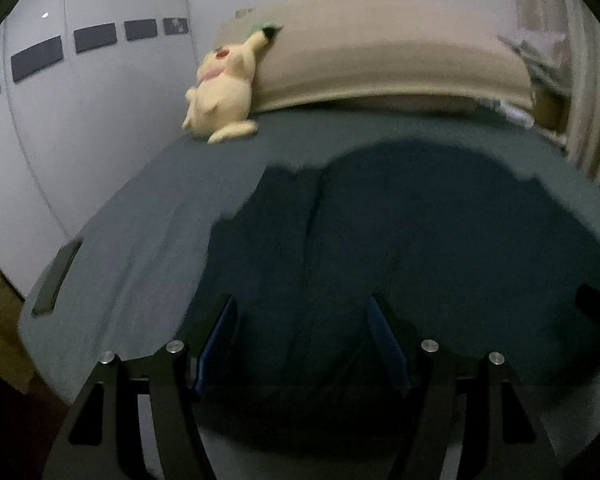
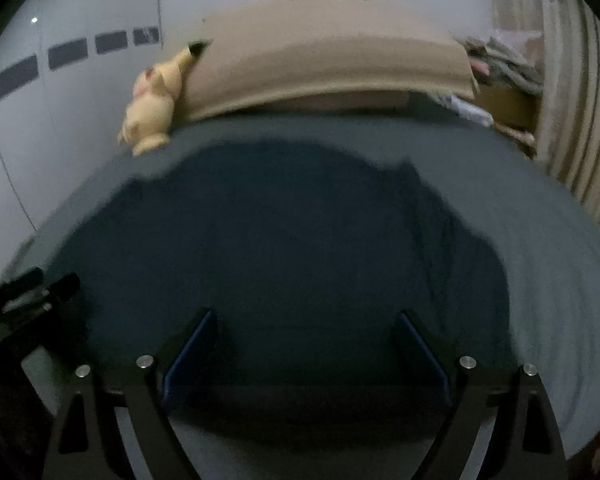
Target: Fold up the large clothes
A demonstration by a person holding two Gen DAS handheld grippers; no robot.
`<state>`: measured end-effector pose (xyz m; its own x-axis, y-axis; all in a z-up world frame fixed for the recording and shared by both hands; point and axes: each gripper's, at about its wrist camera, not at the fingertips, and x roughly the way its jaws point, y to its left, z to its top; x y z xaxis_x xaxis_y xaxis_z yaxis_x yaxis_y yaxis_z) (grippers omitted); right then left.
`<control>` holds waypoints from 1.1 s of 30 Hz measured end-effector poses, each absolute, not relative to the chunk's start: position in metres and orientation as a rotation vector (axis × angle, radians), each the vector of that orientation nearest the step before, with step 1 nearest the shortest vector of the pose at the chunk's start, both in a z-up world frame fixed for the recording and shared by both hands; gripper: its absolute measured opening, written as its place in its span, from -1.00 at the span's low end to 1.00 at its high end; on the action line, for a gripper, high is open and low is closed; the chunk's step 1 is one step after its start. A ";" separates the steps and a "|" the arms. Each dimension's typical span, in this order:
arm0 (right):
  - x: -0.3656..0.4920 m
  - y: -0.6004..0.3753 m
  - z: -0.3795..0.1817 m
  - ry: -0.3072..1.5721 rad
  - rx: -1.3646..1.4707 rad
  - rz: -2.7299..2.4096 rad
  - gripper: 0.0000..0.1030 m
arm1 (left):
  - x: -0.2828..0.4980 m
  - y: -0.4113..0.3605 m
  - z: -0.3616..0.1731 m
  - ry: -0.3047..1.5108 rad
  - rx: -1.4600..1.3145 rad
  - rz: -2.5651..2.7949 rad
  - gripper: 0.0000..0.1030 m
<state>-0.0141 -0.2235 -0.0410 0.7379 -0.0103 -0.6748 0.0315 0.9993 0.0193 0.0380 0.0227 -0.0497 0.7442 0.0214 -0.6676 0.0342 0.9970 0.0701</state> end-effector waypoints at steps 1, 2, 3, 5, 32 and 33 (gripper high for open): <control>0.001 -0.225 -0.028 0.724 0.031 -0.022 0.79 | 0.050 0.016 -0.042 0.727 0.075 -0.030 0.32; 0.015 -0.226 -0.019 0.719 0.035 -0.022 0.79 | 0.061 0.011 -0.037 0.723 0.074 -0.040 0.32; 0.037 -0.229 -0.010 0.708 0.043 -0.025 0.79 | 0.080 0.002 -0.030 0.716 0.079 -0.042 0.32; 0.073 -0.234 -0.003 0.713 0.061 -0.051 0.79 | 0.113 -0.012 -0.025 0.736 0.080 -0.060 0.33; 0.139 -0.241 -0.026 0.771 0.097 -0.083 0.78 | 0.173 -0.041 -0.051 0.839 0.147 -0.056 0.54; 0.121 -0.238 -0.022 0.762 0.095 -0.074 0.78 | 0.159 -0.036 -0.047 0.831 0.136 -0.059 0.54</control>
<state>0.1214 -0.2382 -0.0223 0.7212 -0.0325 -0.6920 0.1011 0.9931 0.0588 0.1592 -0.0359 -0.0471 0.6730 0.0014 -0.7396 0.1050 0.9897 0.0974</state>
